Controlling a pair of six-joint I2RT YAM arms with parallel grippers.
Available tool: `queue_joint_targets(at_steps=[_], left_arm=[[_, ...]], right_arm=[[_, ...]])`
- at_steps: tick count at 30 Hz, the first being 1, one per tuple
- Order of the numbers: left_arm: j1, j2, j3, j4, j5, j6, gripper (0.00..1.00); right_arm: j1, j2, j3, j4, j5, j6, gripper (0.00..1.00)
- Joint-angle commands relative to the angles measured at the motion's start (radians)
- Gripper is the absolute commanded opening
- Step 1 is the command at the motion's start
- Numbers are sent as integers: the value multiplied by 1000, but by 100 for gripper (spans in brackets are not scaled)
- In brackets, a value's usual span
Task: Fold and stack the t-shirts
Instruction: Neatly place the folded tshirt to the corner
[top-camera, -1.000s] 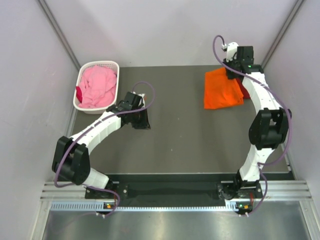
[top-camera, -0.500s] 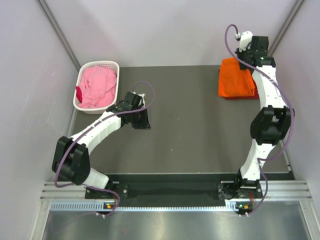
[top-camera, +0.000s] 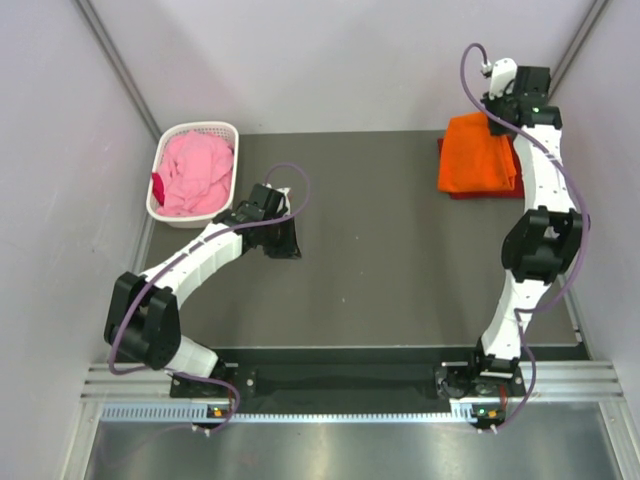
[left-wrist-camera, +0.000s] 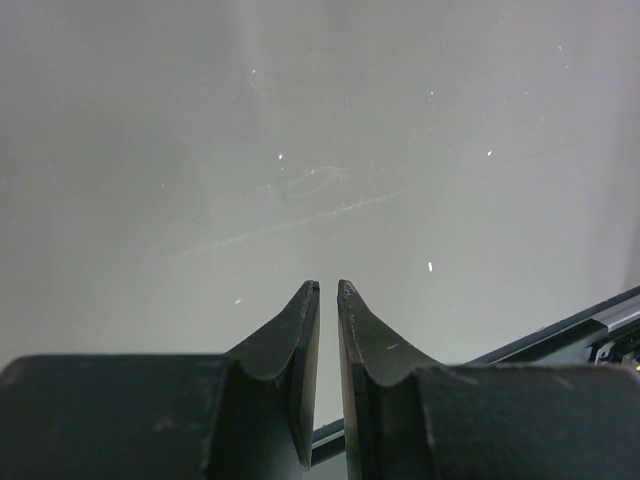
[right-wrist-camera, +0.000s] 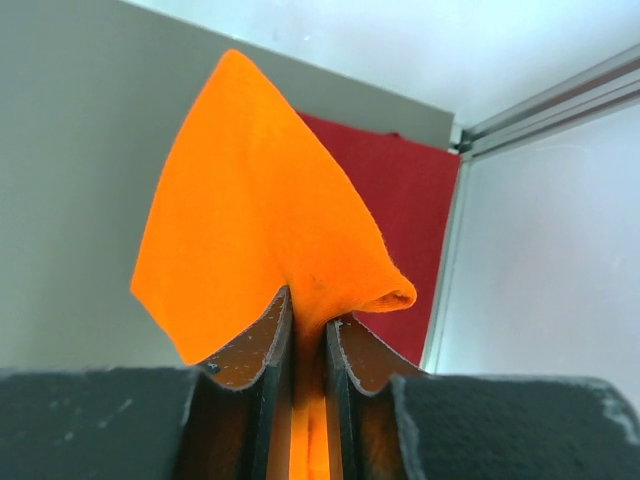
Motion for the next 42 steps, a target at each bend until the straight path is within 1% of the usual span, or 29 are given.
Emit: queue_joint_targets(at_steps=[1,6,10,13,21,29,32,36,42], left_arm=[[4,7,24,29,5,15,18],[4,13,33,31,13,13,18],[4,5,25,32,27,13,18],[4,1,21,38,36,10,18],[4,-15,18,32,30,16,18],[4,1,24,29,22,16,18],[4,5,28,29,18,16,18],[4,19,31,30,18,15,18],[4,27,33,24,5,18,18]], right_arm=[[-19,-6,79,-5,-42,-24,0],[-19,-38,50,-28,-75,-25,0],[-17,-109,18,-27,-94,-11,0],[-19,-132,12,-45,-89,-10,0],[-26,-131,9,-77,-68,-37,0],[-42,-57,47,-64,-62,-62,0],[-52,-28,59,-28,-71,-76,0],[-60,64,137,-36,-68,-99,0],[-82,155,202,41,-49,-111,0]])
